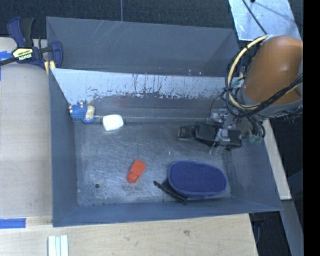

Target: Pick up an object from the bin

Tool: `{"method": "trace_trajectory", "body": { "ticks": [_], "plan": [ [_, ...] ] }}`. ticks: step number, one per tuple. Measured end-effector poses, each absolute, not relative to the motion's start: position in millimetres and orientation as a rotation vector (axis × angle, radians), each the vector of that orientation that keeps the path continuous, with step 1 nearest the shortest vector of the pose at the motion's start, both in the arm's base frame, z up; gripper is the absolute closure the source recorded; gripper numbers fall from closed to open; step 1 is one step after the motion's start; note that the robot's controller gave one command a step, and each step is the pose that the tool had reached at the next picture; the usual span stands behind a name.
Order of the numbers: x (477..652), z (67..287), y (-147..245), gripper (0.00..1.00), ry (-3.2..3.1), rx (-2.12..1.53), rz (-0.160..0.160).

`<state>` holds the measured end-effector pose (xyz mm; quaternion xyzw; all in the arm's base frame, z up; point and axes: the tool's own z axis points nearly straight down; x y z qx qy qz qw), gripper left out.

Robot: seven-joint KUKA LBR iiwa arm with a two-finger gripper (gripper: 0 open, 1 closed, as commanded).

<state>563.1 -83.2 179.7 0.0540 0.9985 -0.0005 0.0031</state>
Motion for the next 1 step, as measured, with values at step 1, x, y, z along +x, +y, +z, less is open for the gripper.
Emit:
{"method": "trace_trajectory", "body": {
  "ticks": [1],
  "plan": [
    [549.4, 231.5, -89.4, 1.00, 3.133, 0.197, -0.002]
  ]
}}
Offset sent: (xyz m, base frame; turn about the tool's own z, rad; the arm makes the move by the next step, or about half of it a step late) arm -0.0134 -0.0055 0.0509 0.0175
